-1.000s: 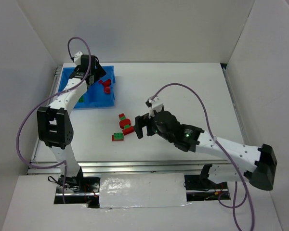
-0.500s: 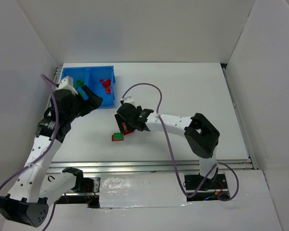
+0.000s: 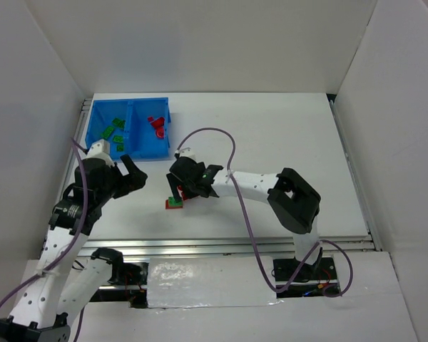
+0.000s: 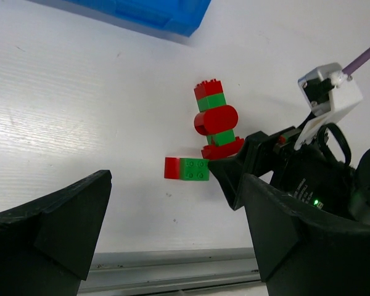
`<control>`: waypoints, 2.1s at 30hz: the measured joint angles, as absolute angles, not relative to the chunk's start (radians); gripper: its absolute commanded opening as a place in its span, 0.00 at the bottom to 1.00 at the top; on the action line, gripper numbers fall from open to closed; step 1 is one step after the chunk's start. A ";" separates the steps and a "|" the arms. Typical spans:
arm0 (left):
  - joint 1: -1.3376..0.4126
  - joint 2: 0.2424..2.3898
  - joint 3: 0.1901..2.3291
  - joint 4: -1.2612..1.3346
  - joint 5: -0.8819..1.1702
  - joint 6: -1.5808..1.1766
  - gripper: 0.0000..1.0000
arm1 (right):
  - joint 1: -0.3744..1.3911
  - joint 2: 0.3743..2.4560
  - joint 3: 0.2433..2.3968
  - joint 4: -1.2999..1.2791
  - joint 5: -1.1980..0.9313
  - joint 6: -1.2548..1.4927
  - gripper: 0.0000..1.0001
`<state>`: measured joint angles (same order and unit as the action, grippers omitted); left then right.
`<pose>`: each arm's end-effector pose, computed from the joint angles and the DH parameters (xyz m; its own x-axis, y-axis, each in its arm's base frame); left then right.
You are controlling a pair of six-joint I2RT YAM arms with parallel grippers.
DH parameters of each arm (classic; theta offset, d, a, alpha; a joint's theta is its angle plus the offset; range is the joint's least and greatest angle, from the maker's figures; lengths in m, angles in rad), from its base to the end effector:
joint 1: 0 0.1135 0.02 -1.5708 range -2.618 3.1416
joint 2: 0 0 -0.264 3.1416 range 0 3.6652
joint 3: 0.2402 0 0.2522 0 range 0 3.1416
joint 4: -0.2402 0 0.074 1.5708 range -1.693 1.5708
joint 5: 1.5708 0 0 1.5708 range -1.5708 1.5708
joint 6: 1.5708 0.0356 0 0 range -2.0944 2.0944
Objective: Sort the legos into containers by color
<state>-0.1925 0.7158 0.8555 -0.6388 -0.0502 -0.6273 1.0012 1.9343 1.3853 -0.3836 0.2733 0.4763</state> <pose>0.1488 -0.0272 0.3278 -0.4671 -0.5062 -0.7250 -0.1561 0.8542 -0.4959 0.2339 0.3474 0.1966 -0.7170 -0.3009 -0.6288 -0.4449 0.8919 0.0805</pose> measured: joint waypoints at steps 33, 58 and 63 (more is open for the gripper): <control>-0.202 0.560 0.861 -0.675 -0.106 -0.576 1.00 | 1.160 2.133 1.641 -0.612 0.431 0.903 0.69; -0.202 0.583 0.861 -0.672 -0.081 -0.571 0.99 | 1.141 2.156 1.647 -0.579 0.438 0.919 0.25; -0.202 0.585 0.861 -0.672 -0.081 -0.571 0.99 | 1.141 2.112 1.589 -0.543 0.427 0.920 0.08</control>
